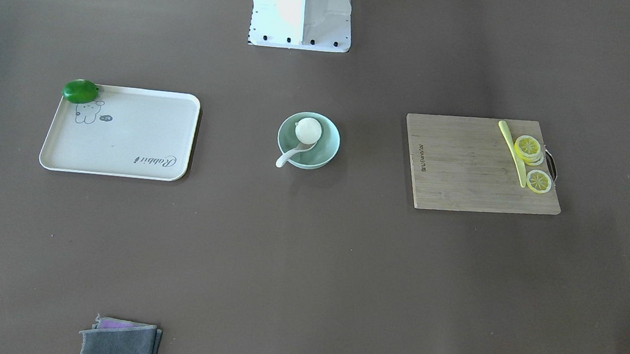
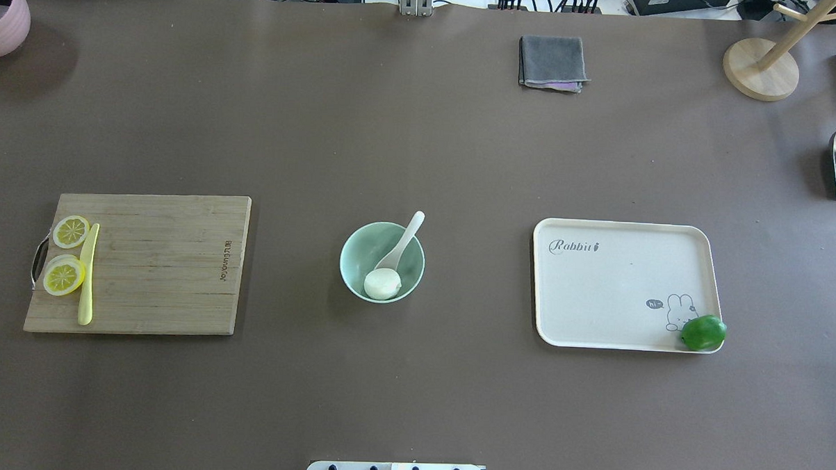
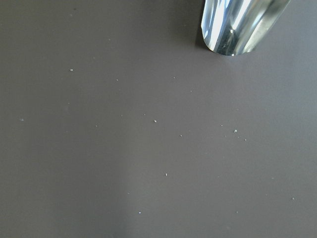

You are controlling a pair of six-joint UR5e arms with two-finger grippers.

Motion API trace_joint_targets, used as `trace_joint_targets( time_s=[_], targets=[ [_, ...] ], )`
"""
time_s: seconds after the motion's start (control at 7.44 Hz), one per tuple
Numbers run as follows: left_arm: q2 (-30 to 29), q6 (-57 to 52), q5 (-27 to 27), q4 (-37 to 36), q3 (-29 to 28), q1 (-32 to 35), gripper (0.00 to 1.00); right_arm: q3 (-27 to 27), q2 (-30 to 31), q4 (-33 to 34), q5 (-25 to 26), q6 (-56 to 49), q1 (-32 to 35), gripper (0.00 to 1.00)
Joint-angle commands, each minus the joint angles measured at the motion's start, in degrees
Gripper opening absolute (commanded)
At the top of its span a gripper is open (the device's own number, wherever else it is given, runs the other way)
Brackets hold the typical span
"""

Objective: Put spoon and bun in bowl

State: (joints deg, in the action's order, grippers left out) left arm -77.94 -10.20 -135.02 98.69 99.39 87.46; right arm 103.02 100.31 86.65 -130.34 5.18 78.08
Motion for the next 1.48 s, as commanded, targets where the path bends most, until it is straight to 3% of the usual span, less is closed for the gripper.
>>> trace_joint_targets(
  time_s=[0.0,1.34],
  targets=[
    [0.77,0.0,0.02,0.01,0.98,0.08,0.99,-0.19,0.23,-1.92,-0.44,-0.09,-0.65,1.0],
    [1.48,0.0,-0.5,0.01,1.07,-0.01,0.99,-0.1,0.32,-2.01,-0.53,0.0,-2.76,1.0]
  ],
)
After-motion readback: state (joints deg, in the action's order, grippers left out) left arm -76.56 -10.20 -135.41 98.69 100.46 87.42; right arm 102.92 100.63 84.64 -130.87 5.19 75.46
